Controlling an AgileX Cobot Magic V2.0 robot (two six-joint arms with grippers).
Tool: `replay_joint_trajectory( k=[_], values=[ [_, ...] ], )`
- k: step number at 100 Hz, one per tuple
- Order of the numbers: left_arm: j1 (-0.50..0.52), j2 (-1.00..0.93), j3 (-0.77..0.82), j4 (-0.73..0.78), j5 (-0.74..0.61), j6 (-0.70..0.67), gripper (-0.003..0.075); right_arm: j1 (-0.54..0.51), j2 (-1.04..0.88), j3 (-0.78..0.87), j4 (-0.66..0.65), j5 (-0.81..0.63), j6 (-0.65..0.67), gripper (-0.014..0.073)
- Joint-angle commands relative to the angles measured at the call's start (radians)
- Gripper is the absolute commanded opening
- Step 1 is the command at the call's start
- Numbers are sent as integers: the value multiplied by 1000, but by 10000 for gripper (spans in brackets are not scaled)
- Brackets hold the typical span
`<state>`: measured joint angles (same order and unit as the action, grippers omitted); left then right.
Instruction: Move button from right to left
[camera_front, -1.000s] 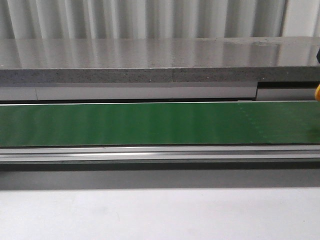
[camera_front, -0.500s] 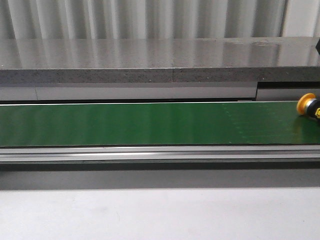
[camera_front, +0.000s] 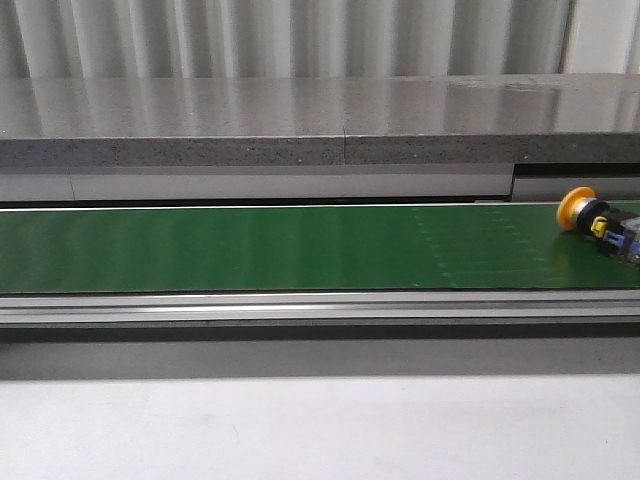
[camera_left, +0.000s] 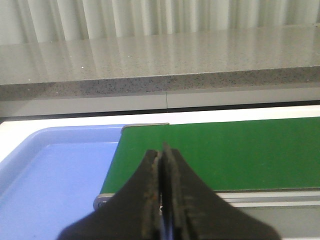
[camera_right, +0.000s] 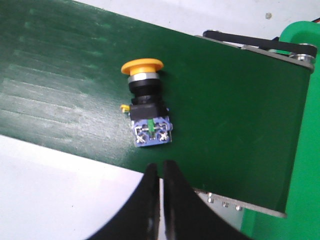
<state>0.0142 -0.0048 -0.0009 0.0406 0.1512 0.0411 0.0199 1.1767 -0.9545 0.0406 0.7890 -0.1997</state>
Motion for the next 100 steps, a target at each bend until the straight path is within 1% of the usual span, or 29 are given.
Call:
replay_joint_trajectory(
  k=[1,18,37,56,77,100],
  values=[
    [-10,-36,23,-2,-83,-3,-20,1,-94,18,3,-41,-13,-65],
    [-10,-36,23,-2,-83,-3,-20,1,-276,126,7,-35,-11,-67],
    [-10,-36,23,-2,-83,-3,-20,1,-489,245,7,26,-11,-67],
    [-10,-36,23,-2,-83,-3,-20,1,-650,326,7,71,-11,-67],
    [-10,-36,23,-2,-83,-3,-20,1,-766,358,7,93,-11,-67],
    [-10,-36,23,-2,-83,-3,-20,1,-777,358,7,94,-11,-67]
  ],
)
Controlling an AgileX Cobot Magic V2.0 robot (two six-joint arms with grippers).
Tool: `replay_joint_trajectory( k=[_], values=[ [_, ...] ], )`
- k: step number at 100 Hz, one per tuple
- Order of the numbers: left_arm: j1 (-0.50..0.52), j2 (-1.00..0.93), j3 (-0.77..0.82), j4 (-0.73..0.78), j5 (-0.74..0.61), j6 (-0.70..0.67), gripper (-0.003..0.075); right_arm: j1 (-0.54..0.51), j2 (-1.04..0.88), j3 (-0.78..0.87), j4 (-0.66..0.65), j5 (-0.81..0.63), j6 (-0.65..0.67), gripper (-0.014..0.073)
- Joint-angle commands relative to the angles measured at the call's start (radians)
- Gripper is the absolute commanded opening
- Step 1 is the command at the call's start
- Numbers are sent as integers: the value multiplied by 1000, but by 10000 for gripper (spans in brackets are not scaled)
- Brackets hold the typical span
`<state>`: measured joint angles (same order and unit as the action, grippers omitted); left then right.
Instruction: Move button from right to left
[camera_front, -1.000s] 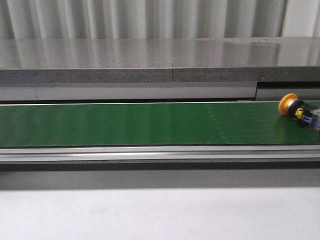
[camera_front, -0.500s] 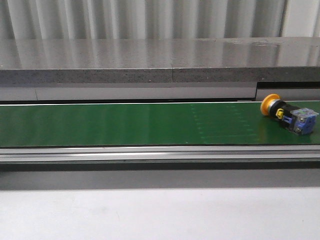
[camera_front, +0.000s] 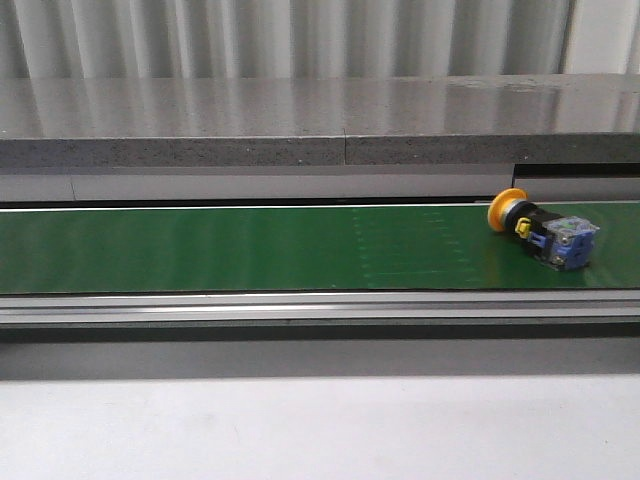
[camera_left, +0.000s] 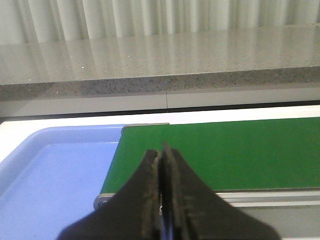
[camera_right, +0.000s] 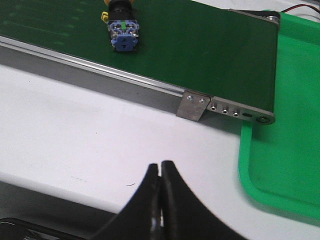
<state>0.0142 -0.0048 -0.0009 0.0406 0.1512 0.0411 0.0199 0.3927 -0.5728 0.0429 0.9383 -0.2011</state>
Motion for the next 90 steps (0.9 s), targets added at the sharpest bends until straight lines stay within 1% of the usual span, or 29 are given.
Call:
replay_joint_trajectory(
  k=[1,77,90],
  values=[
    [-10,-36,23,-2,-83,-3,-20,1,7,-24,5,-56,-10,-67],
    [-10,-36,23,-2,-83,-3,-20,1,7,-24,5,-56,-10,-67],
    [-10,-36,-29,-2,-61,-3,-20,1,7,-24,5,-56,-10,-67]
  ],
)
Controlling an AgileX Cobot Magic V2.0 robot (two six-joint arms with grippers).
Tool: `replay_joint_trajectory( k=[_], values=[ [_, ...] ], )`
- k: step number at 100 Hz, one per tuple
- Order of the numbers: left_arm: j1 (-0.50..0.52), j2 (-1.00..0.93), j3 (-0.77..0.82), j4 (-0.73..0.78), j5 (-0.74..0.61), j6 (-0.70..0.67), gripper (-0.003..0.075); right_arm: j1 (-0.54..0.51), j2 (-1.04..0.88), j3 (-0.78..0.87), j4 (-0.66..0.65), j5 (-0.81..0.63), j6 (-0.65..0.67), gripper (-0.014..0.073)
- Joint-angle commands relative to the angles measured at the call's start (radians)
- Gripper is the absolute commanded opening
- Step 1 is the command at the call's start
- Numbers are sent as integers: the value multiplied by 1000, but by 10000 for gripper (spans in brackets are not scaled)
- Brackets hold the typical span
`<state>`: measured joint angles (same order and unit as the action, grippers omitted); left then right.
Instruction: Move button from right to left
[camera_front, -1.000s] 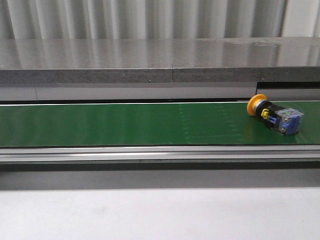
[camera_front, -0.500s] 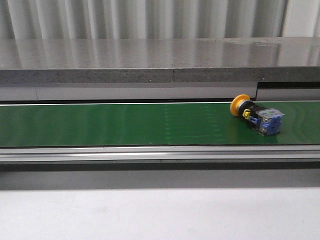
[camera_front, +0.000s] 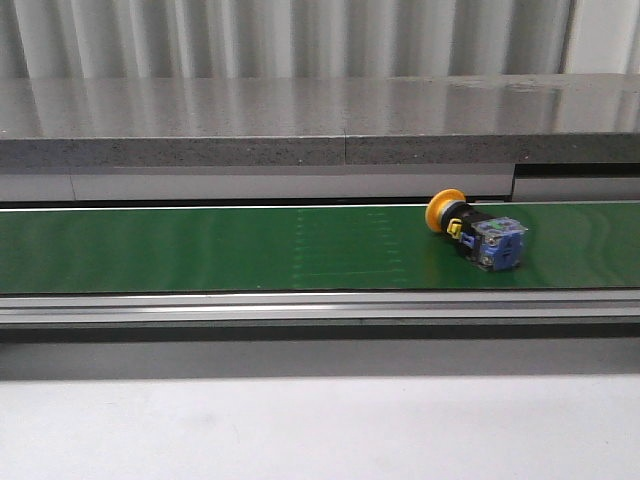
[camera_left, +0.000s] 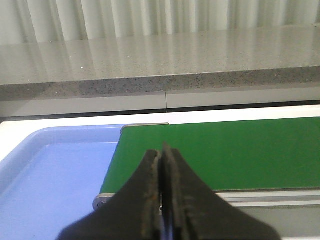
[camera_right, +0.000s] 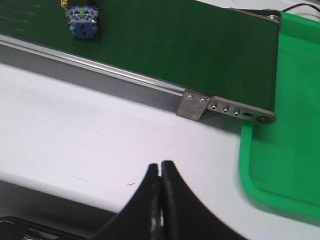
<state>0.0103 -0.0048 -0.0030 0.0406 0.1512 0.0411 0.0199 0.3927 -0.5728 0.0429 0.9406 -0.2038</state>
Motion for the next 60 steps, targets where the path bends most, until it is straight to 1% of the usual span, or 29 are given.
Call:
replay_joint_trajectory(
  k=[1,13,23,36,47,52,60],
  values=[
    [-6,-36,-32,-2,-51,-3,-20,1,7,-24,5,-58,-7,-67],
    [-6,-17,-134,-2,70,-3,-20,1,7,-24,5,-58,-7,-67],
    [-6,32,-215,-2,132,-3,-20,1,7,-24,5,-58,-7,-67],
    [-6,134,-324,-3,232,-3,-20,1,7,-24,5,-58,-7,-67],
    [-6,229,-407,-41,292,-3,-20,1,7,-24,5,-58,-7,-67],
    [-6,271,-442,-57,342,-3,-20,1,7,-24,5,-58,-7,-67],
    [-6,335,-488,-83,365,-3,-20,1,7,-24,5,-58,-7,-67]
  ],
)
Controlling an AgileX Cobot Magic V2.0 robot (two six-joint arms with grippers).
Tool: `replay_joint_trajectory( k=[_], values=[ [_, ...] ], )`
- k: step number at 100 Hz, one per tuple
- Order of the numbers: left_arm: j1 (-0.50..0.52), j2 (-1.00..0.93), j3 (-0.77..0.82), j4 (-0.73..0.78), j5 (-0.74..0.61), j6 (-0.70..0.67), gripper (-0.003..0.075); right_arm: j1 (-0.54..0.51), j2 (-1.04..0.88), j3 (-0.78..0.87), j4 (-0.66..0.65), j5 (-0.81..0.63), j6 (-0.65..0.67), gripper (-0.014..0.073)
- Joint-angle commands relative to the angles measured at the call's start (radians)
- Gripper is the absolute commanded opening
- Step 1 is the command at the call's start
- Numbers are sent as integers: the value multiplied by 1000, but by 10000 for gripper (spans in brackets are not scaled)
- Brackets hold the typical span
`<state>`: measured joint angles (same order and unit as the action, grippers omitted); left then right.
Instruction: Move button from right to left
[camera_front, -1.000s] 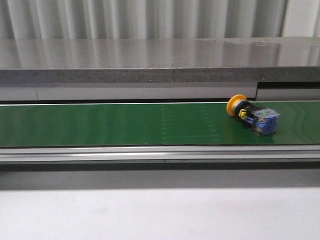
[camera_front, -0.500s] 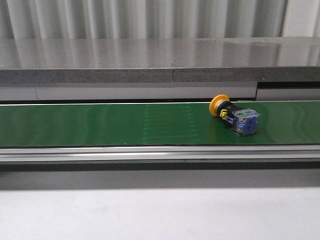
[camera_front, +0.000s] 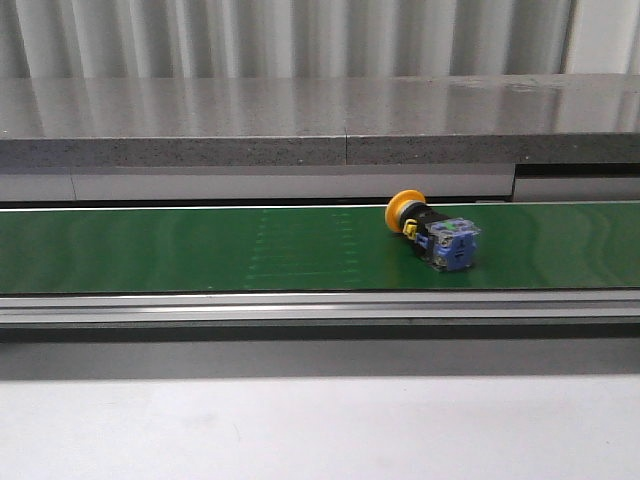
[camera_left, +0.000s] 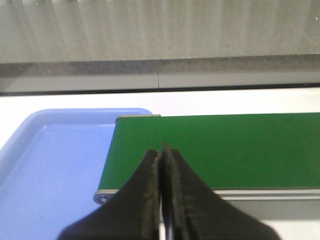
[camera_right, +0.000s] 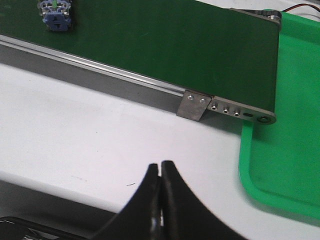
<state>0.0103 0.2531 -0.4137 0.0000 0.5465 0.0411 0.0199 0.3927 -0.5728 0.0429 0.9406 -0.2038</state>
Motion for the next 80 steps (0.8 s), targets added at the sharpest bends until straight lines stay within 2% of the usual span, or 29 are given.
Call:
replay_joint_trajectory(
  k=[1,15,22,29,41,46,51,80],
  values=[
    [-6,89,-84,-45,-28,-3,-20,1,7,-24,5,-58,-7,-67],
    [-6,195,-130,-103,-23,-3,-17,1,7,-24,5,-58,-7,-67],
    [-6,245,-148,-103,-19,6,22,1,7,-24,5,-58,-7,-67],
    [-6,291,-166,-103,-19,8,137,1,7,-24,5,-58,-7,-67],
    [-6,358,-189,-103,-44,8,419,1,7,-24,5,-58,-7,-67],
    [-6,379,-189,-103,-75,8,508,1,7,-24,5,-58,-7,-67],
    [-6,400,-191,-117,-102,8,557,1,7,-24,5,-58,-7,-67],
    [-27,577,-326,-133,-52,8,565,1,7,-24,5,-58,-7,-67]
  ],
)
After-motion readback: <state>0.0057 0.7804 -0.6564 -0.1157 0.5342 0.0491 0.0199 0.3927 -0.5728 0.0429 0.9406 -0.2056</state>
